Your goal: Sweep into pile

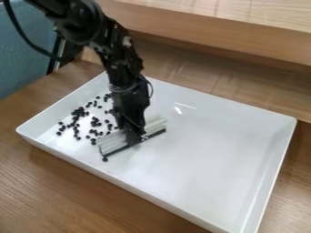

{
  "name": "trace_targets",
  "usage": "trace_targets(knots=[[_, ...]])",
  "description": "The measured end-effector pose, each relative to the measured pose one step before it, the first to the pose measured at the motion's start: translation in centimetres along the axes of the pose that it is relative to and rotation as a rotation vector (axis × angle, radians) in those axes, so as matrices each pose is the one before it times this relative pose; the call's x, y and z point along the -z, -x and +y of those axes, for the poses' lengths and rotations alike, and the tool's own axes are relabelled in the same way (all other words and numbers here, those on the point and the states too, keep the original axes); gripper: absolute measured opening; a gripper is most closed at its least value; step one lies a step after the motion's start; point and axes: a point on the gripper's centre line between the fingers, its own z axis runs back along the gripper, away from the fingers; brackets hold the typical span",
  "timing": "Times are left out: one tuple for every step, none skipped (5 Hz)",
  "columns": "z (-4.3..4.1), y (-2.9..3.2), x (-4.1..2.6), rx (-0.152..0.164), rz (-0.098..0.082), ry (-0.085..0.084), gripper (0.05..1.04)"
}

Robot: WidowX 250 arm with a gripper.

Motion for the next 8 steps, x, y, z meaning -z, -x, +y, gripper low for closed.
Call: trace_targets(knots=[[1.654,0.705,0.046,-0.0503,-0.0043,-0.0101,0.393],[1.001,0.178,0.132,-0.0265,0.0058,0.0009,0.393],[1.035,-0.421,0.174,-0.0264,-0.0063,0.0117,0.393],[1.116,-0.632,0.249,0.0006,0.0042,0.0096,0.393],[1.181,-1.041,0.215,0.0541,0.0183,0.0139,0.393],[0.617,-0.238,0.146,0.0140,0.0108,0.0085,0.393],[0.898,-0.122,0.095,0.0476,0.0246,0.0098,0.393],[0.261,0.037,0.039,0.0333,0.0141,0.0014,0.393]])
